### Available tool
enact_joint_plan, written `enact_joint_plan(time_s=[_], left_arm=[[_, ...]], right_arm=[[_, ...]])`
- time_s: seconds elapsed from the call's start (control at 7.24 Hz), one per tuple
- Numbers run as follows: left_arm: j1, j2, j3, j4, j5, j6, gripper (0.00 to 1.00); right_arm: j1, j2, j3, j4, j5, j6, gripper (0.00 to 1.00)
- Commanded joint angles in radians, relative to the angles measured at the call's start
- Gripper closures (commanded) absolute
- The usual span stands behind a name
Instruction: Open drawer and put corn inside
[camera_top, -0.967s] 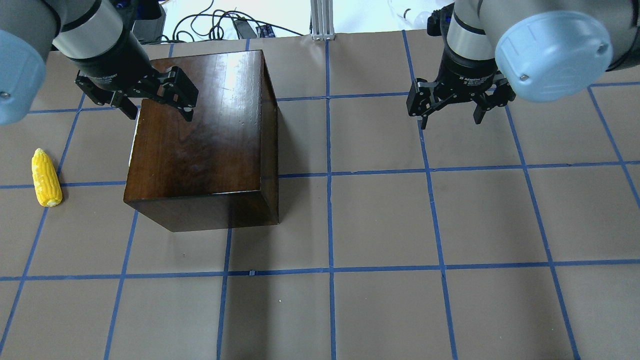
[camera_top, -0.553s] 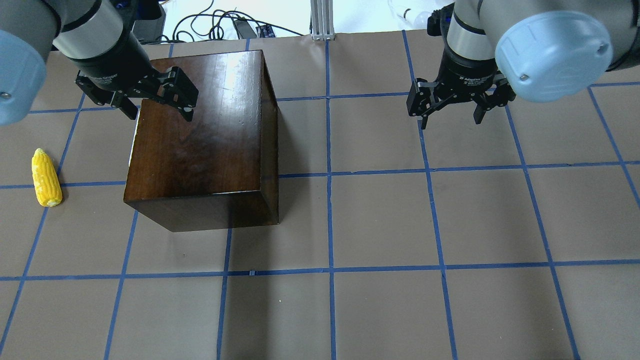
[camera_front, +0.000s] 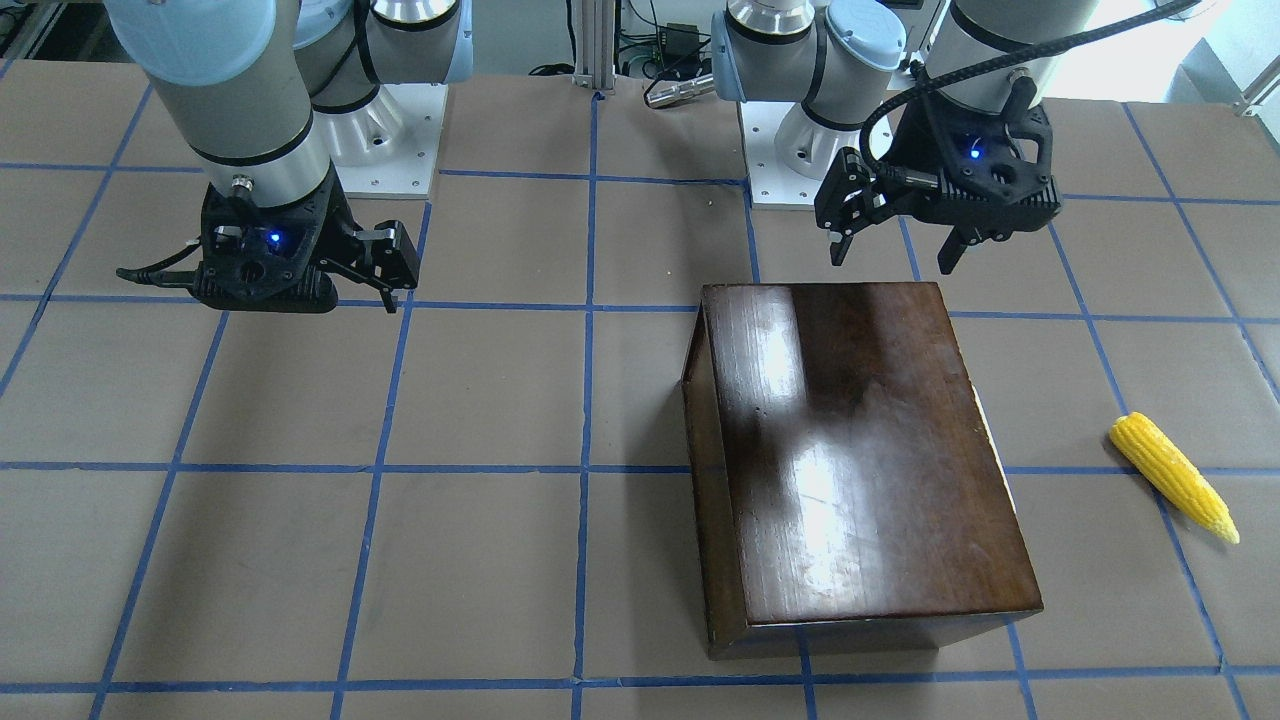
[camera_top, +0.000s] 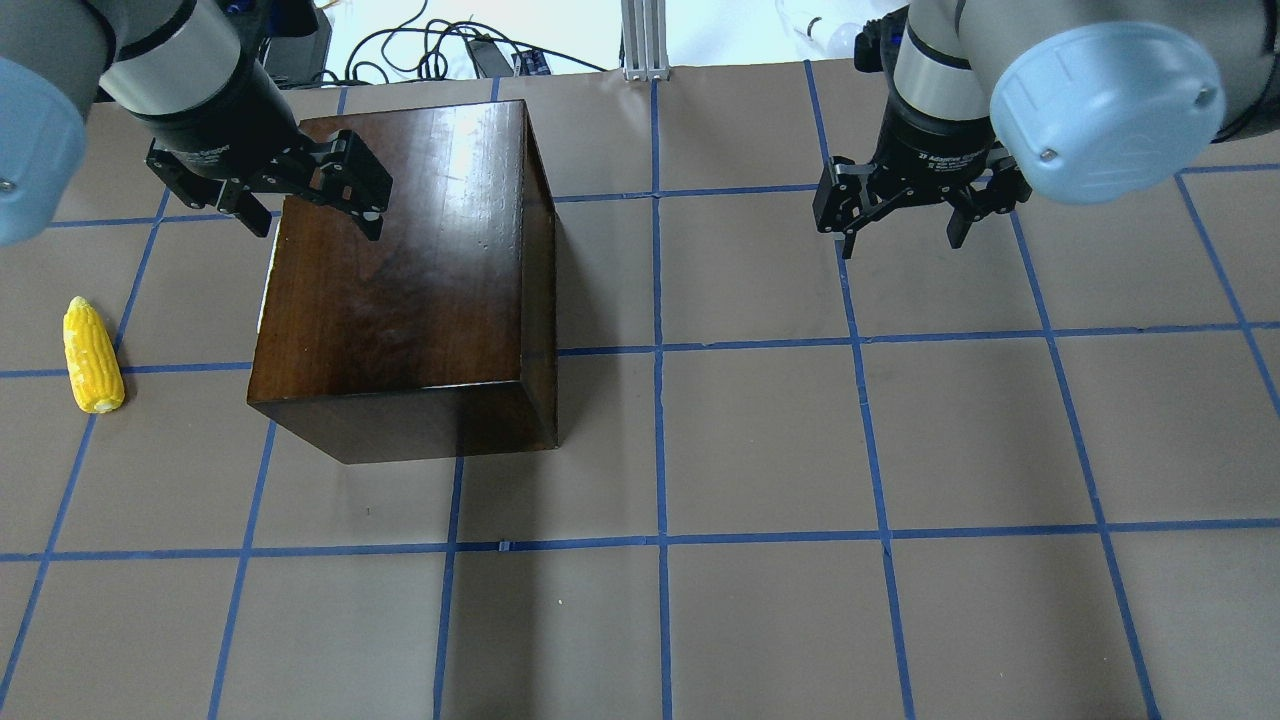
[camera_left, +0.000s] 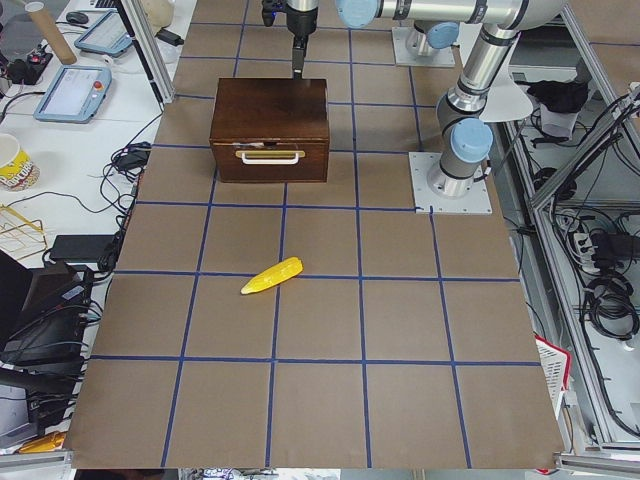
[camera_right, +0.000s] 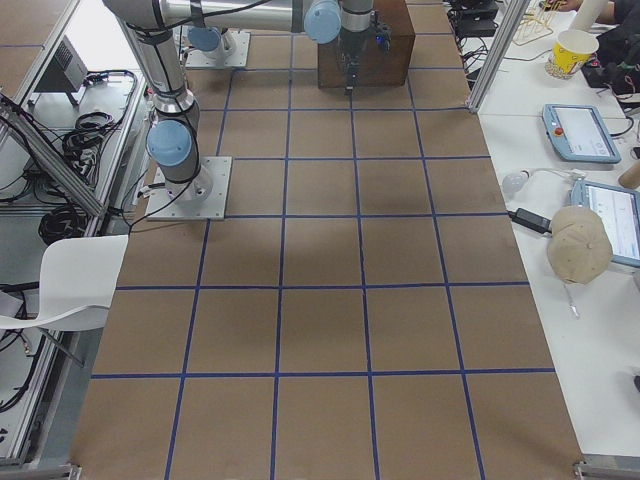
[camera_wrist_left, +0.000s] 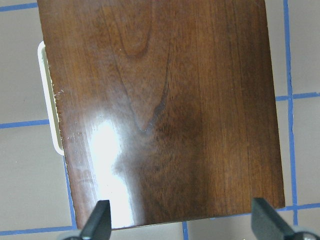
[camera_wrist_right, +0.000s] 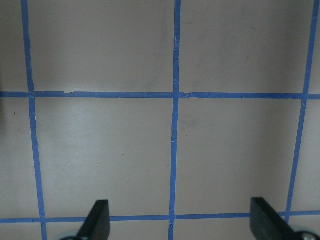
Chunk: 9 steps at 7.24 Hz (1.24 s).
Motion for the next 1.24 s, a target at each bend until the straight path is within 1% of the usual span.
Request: enact_joint_plan(time_s=[0.0, 0.14, 0.28, 0.55, 0.69, 0.83, 0.97, 1.11], left_arm=[[0.011, -0.017, 0.058, -0.051, -0.005, -0.001, 0.00], [0.062, -0.040, 0.081, -0.055, -0.023, 0.011, 0.00], [0.138, -0.071, 0.079, -0.057, -0.054, 0.043, 0.00], [0.229, -0.135, 0.074, -0.046, -0.056, 0.157, 0.00], [0.293, -0.165, 0.071, -0.045, -0.059, 0.210, 0.00], [0.365, -0.194, 0.069, -0.046, -0.100, 0.267, 0.00], [0.413, -0.220, 0.066, -0.048, -0.150, 0.316, 0.00], [0.425, -0.247, 0.062, -0.043, -0.152, 0.347, 0.00]], right_arm=[[0.000, 0.000, 0.000, 0.000, 0.000, 0.000, 0.00], [0.000, 0.000, 0.000, -0.001, 0.000, 0.000, 0.00], [0.000, 0.000, 0.000, 0.000, 0.000, 0.000, 0.00], [0.000, 0.000, 0.000, -0.001, 0.000, 0.000, 0.00], [0.000, -0.001, 0.000, -0.001, 0.000, 0.000, 0.00], [0.000, 0.000, 0.000, 0.000, 0.000, 0.000, 0.00], [0.000, -0.001, 0.000, 0.000, -0.002, 0.000, 0.00], [0.000, 0.000, 0.000, -0.001, -0.002, 0.000, 0.00]])
